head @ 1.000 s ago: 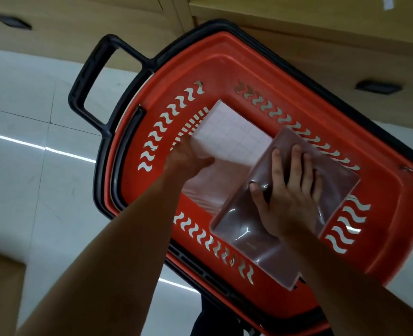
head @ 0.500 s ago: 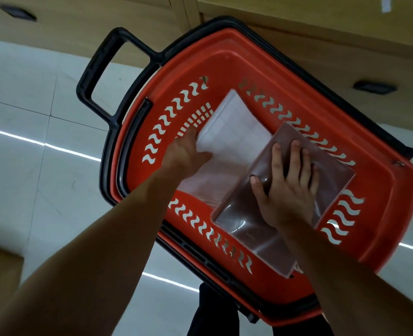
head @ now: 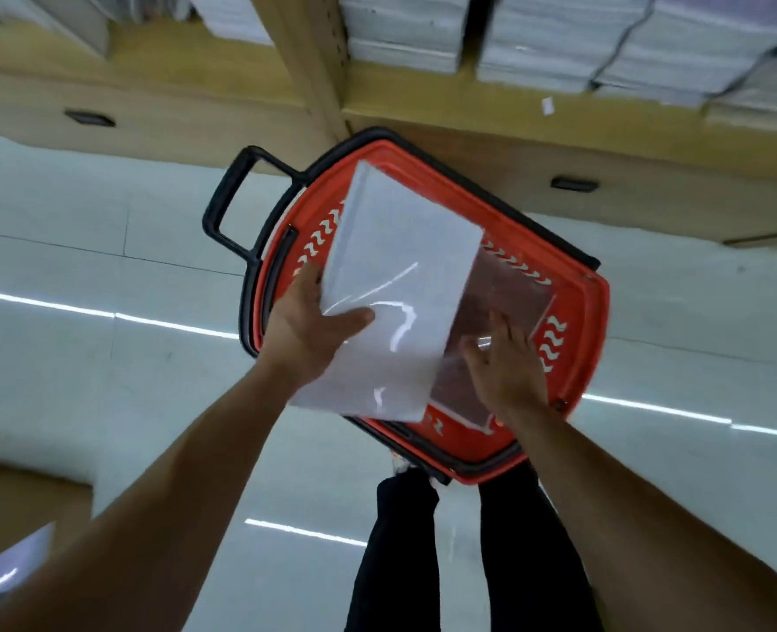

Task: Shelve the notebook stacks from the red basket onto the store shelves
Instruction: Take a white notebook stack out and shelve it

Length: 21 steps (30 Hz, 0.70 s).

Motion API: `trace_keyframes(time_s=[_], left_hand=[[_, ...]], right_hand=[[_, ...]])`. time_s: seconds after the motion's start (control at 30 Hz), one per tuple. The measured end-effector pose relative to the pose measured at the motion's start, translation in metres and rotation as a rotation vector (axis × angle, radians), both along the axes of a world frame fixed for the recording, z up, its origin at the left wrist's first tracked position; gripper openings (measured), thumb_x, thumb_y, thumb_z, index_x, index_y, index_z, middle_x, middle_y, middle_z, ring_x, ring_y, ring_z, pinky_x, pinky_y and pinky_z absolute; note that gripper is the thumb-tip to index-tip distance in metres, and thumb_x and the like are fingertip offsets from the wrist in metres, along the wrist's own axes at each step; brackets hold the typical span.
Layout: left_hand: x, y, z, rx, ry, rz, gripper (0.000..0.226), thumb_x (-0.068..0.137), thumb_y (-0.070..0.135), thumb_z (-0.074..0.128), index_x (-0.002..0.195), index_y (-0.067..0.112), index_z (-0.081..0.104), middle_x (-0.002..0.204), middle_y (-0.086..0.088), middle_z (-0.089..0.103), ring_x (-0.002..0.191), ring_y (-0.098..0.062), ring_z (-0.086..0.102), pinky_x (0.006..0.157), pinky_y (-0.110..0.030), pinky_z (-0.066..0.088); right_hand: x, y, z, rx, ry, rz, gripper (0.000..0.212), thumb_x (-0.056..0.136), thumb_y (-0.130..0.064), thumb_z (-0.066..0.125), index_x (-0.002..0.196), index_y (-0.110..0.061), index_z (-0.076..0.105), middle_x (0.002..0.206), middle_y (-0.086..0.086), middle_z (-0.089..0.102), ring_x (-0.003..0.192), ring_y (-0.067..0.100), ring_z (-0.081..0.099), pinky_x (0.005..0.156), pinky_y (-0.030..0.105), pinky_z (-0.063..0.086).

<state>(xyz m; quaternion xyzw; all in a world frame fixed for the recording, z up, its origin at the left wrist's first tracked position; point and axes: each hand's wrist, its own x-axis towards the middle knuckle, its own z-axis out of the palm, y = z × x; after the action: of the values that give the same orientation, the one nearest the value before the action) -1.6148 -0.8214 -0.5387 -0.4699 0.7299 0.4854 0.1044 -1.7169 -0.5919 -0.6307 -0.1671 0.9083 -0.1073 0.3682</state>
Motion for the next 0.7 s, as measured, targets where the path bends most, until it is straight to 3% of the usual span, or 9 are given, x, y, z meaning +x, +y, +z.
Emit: trace_keyframes(time_s=[0.13, 0.27, 0.37, 0.47, 0.6, 0.7], left_hand=[[-0.008, 0.036, -0.013, 0.189, 0.005, 0.056, 0.054, 0.077, 0.033, 0.086, 0.121, 0.022, 0.057, 0.104, 0.008, 0.068, 0.09, -0.012, 0.068, 0.065, -0.024, 0.055], [-0.029, 0.069, -0.086, 0.244, -0.089, -0.026, 0.048, 0.083, 0.029, 0.081, 0.118, 0.021, 0.049, 0.112, 0.002, 0.065, 0.1, -0.022, 0.066, 0.071, -0.03, 0.058], [-0.031, 0.078, -0.133, -0.044, -0.255, -0.206, 0.053, 0.086, 0.038, 0.076, 0.126, 0.02, 0.047, 0.128, -0.009, 0.055, 0.116, -0.03, 0.054, 0.096, -0.045, 0.052], [-0.031, 0.075, -0.15, -0.088, -0.293, -0.286, 0.068, 0.087, 0.046, 0.072, 0.142, 0.023, 0.041, 0.141, -0.011, 0.047, 0.133, -0.034, 0.043, 0.106, -0.048, 0.045], [-0.045, 0.081, -0.156, -0.012, -0.25, -0.367, 0.071, 0.092, 0.045, 0.065, 0.152, 0.026, 0.032, 0.15, -0.009, 0.045, 0.131, -0.034, 0.05, 0.099, -0.049, 0.052], [-0.057, 0.091, -0.157, -0.074, -0.299, -0.453, 0.065, 0.095, 0.048, 0.061, 0.148, 0.022, 0.034, 0.142, -0.009, 0.055, 0.115, -0.033, 0.063, 0.086, -0.049, 0.059]], right_hand=[[0.022, 0.027, 0.024, -0.101, -0.022, -0.383, 0.08, 0.096, -0.067, 0.013, 0.147, -0.014, 0.044, 0.145, 0.015, 0.052, 0.132, 0.04, 0.05, 0.107, 0.058, 0.044], [0.03, 0.052, 0.001, -0.029, -0.006, -0.65, 0.068, 0.098, -0.059, 0.021, 0.147, -0.017, 0.041, 0.142, 0.015, 0.055, 0.124, 0.041, 0.058, 0.1, 0.059, 0.049], [0.032, 0.057, -0.018, 0.053, 0.017, -0.59, 0.07, 0.092, -0.062, 0.026, 0.145, -0.019, 0.041, 0.139, 0.014, 0.057, 0.116, 0.041, 0.064, 0.09, 0.06, 0.056], [0.032, 0.058, -0.029, 0.128, 0.112, -0.49, 0.054, 0.099, -0.044, 0.046, 0.145, -0.016, 0.042, 0.137, 0.011, 0.059, 0.113, 0.038, 0.065, 0.086, 0.055, 0.058], [0.038, 0.063, -0.034, 0.107, 0.218, -0.338, 0.052, 0.096, -0.038, 0.05, 0.14, -0.01, 0.049, 0.128, 0.012, 0.063, 0.106, 0.035, 0.067, 0.083, 0.05, 0.059], [0.046, 0.062, -0.043, 0.047, 0.134, -0.253, 0.061, 0.098, -0.041, 0.048, 0.15, -0.011, 0.039, 0.147, 0.013, 0.05, 0.125, 0.033, 0.058, 0.093, 0.05, 0.056]])
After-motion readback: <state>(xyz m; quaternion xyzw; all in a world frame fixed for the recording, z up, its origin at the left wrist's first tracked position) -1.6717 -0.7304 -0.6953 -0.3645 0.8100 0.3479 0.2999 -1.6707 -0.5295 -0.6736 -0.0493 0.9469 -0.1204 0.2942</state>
